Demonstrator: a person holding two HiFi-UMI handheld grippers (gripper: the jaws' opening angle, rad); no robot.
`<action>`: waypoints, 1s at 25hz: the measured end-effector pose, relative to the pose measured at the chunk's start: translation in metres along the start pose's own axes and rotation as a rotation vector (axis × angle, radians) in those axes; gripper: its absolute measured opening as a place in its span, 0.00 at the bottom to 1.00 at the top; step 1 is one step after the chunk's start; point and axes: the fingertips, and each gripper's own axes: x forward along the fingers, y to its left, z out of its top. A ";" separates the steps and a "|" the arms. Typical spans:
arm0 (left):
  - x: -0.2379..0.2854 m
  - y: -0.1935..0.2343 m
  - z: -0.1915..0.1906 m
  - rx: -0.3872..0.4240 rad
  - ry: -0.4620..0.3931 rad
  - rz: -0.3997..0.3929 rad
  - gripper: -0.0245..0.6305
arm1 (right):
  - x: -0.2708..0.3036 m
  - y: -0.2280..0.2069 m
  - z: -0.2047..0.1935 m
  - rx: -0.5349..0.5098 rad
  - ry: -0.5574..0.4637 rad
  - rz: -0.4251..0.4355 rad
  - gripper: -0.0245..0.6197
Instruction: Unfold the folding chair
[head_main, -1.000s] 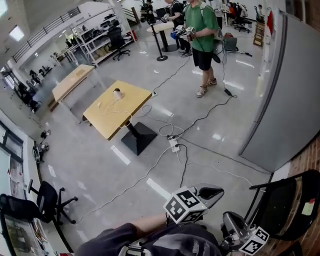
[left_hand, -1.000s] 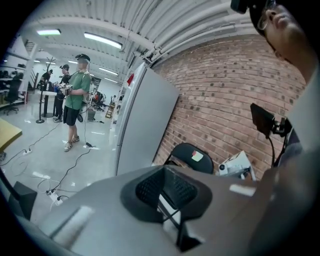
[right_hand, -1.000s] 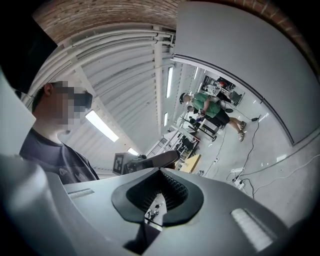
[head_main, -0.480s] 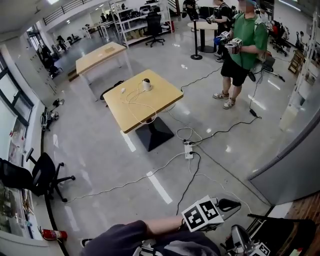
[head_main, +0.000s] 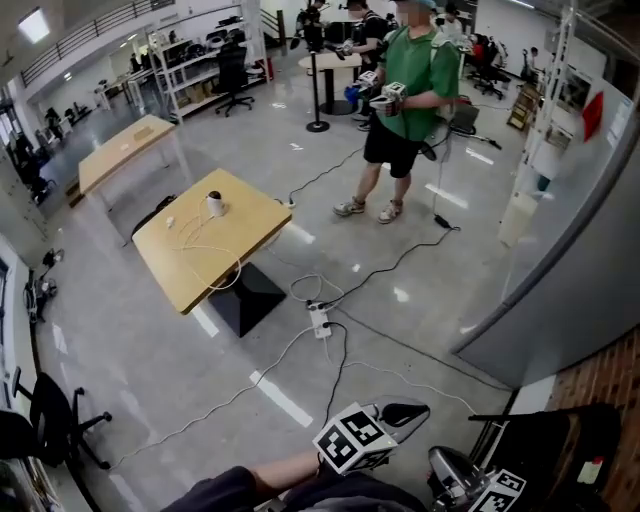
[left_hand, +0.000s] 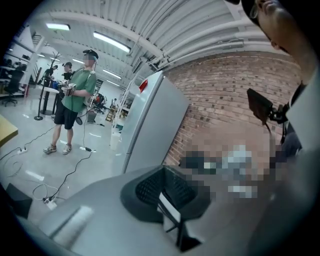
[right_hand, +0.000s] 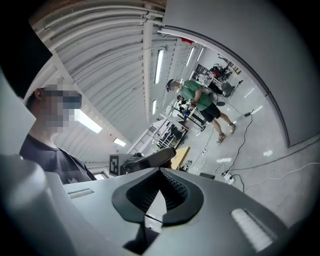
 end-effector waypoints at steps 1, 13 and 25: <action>0.001 -0.002 0.004 0.008 0.002 -0.018 0.04 | -0.001 0.003 0.004 -0.017 -0.013 -0.018 0.04; 0.092 -0.154 0.021 0.182 0.071 -0.303 0.04 | -0.151 0.020 0.032 -0.087 -0.317 -0.199 0.04; 0.195 -0.303 -0.022 0.301 0.252 -0.501 0.04 | -0.304 0.005 0.012 -0.063 -0.520 -0.342 0.04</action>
